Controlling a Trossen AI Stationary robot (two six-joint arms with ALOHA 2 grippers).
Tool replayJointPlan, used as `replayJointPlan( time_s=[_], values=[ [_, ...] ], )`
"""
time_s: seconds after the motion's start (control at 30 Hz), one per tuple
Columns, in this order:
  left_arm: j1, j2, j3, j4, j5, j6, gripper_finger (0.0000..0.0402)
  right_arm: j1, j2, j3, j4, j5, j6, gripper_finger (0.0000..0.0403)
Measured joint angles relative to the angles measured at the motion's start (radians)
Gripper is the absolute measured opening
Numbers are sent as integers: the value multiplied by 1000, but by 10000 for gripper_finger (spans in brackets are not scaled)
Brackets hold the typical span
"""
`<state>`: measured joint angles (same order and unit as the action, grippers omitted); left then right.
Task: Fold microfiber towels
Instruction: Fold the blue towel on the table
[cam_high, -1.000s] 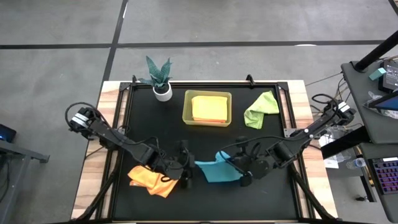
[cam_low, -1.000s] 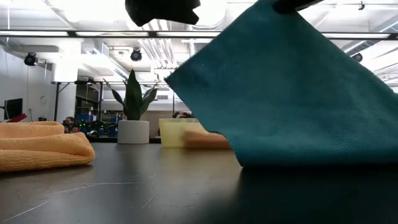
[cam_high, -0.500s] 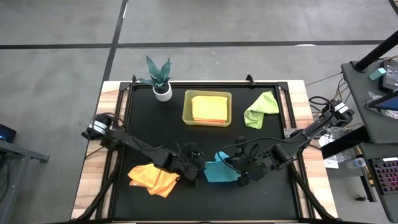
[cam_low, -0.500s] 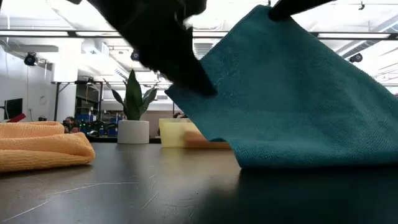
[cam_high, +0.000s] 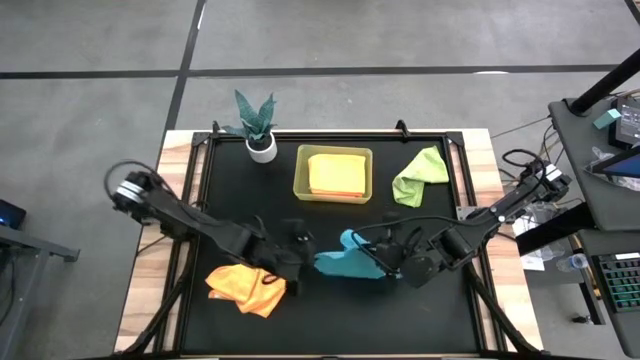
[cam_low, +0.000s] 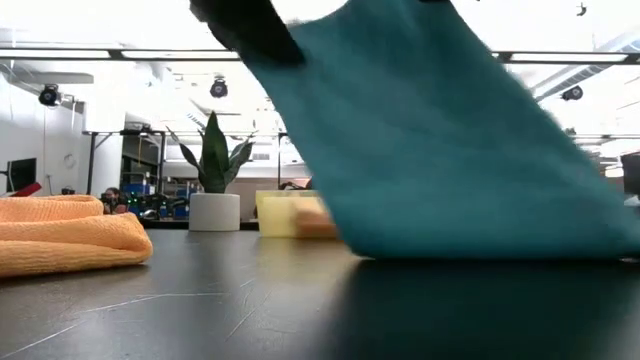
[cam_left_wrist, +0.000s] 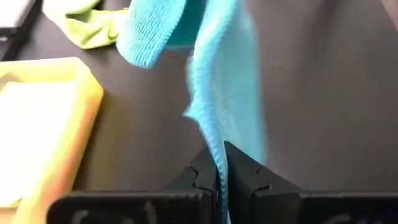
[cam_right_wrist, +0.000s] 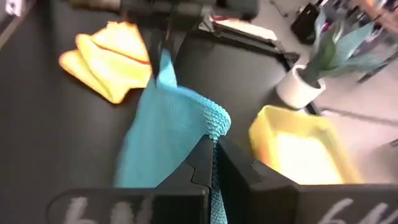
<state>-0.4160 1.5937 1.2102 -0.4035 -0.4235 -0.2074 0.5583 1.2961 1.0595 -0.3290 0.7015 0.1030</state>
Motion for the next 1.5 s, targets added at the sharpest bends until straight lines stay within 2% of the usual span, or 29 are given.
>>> replayJointPlan(
  time_s=[0.13, 0.27, 0.5, 0.63, 0.77, 0.93, 1.07, 1.27, 1.5],
  values=[
    [-6, -69, -24, 0, 136, -65, 0, 0, 24, -12, 6, -103, 113, 9],
    [-22, -59, -58, -8, 229, -102, 0, 0, 94, -44, 70, -227, 208, 20],
    [-51, 46, -82, -5, 401, -101, 0, -2, 261, -54, 118, -516, 253, 100],
    [-64, 91, -99, -5, 494, -101, 0, -11, 283, -54, 94, -548, 245, 152],
    [-84, 124, -109, -1, 501, -111, 0, -43, 285, -55, 113, -540, 207, 193],
    [-89, 158, -120, -1, 501, -125, 0, -105, 314, -66, 260, -538, 121, 218],
    [-88, 177, -124, -4, 500, -125, 0, -163, 364, -69, 392, -556, 58, 221],
    [-88, 176, -130, -1, 499, -126, 0, -230, 466, -67, 610, -737, 16, 219],
    [-88, 175, -130, 3, 493, -126, 0, -266, 535, -67, 676, -748, 40, 219]
  ],
)
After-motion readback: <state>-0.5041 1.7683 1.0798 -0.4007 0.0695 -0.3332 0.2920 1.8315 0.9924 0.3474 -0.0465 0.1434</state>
